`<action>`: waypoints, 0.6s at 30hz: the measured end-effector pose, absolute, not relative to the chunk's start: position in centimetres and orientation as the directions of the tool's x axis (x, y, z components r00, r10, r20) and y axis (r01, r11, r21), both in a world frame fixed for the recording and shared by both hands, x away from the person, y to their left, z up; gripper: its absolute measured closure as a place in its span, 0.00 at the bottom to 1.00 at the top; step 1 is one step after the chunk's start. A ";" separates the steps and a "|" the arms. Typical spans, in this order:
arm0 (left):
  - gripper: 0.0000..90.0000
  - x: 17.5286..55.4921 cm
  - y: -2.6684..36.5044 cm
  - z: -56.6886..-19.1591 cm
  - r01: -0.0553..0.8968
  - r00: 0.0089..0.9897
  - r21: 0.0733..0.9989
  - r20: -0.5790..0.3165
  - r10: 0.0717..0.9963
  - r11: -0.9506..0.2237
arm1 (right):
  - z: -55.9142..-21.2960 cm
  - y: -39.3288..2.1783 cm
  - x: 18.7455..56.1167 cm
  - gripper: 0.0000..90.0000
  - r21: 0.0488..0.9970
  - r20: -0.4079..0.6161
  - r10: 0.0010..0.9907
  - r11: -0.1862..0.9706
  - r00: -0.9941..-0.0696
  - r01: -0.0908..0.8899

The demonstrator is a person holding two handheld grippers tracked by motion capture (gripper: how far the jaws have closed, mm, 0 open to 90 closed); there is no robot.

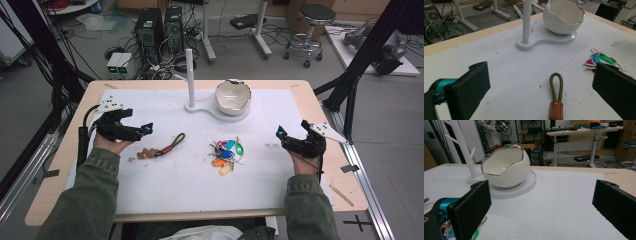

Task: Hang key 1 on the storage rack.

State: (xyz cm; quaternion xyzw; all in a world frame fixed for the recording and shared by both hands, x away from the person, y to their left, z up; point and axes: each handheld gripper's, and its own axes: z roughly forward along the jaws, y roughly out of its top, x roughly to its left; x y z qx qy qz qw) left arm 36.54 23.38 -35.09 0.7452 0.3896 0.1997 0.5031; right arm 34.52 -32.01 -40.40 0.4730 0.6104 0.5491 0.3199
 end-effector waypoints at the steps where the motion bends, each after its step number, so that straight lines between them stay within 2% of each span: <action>1: 0.02 36.6 23.2 -35.1 0.380 0.620 0.904 -0.091 0.779 -0.197 | -40.4 -32.0 34.5 0.01 0.973 0.130 0.929 -0.051 -0.348 0.227; 18: 0.02 37.3 20.9 -36.1 0.409 0.656 0.882 -0.108 0.747 -0.232 | -40.4 -32.1 34.5 0.01 0.973 0.127 0.929 -0.050 -0.346 0.223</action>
